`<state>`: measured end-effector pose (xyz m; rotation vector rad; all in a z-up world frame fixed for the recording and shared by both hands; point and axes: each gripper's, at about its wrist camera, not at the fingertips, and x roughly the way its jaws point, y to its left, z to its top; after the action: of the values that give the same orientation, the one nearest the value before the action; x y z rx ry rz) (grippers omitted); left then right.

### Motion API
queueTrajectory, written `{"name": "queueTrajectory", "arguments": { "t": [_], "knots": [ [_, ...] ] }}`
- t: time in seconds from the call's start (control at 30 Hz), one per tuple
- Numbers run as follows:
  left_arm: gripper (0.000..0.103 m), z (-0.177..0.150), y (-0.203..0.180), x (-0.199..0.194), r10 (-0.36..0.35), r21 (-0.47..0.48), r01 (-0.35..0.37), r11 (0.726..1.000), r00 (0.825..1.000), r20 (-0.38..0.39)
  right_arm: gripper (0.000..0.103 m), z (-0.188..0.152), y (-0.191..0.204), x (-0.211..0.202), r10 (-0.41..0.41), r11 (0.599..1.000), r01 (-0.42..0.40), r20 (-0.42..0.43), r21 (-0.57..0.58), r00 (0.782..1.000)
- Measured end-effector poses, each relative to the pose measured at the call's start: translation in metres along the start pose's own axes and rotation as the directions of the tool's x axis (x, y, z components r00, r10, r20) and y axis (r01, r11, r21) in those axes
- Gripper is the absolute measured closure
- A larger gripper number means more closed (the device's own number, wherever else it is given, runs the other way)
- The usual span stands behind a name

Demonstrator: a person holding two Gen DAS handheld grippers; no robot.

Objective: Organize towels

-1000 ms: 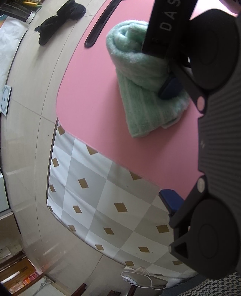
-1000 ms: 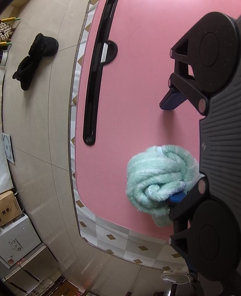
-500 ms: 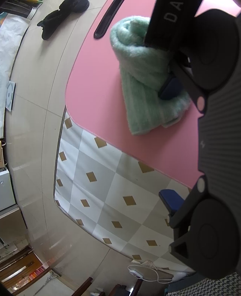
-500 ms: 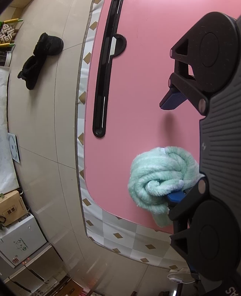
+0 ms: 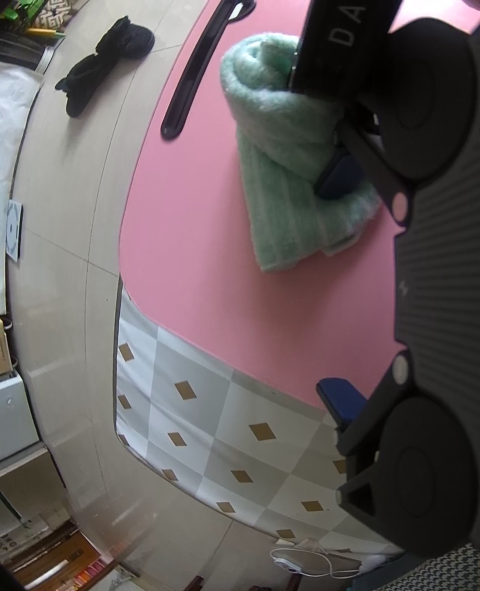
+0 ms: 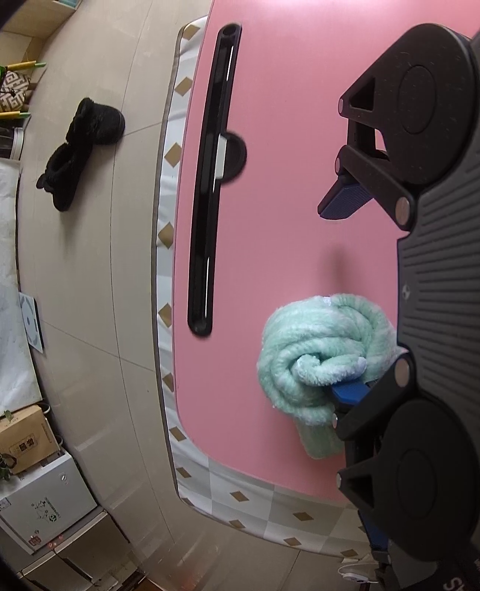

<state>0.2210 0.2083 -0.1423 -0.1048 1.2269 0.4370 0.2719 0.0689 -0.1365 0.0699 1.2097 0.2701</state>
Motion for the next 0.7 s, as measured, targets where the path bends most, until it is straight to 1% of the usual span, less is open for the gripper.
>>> {"name": "queueTrajectory", "arguments": {
  "t": [0.57, 0.7],
  "knots": [
    [0.0, -0.016, -0.043, -0.012, -0.043, 0.103, 0.04, 0.994, 0.999, 0.021, 0.017, -0.011, -0.042, -0.015, -0.033, 0.999, 0.033, -0.023, 0.007, 0.999],
    [0.0, -0.019, -0.052, -0.015, -0.057, 0.123, 0.054, 0.991, 0.998, 0.019, 0.017, -0.015, -0.055, -0.018, -0.031, 0.999, 0.032, -0.031, 0.031, 0.999]
  ]
}}
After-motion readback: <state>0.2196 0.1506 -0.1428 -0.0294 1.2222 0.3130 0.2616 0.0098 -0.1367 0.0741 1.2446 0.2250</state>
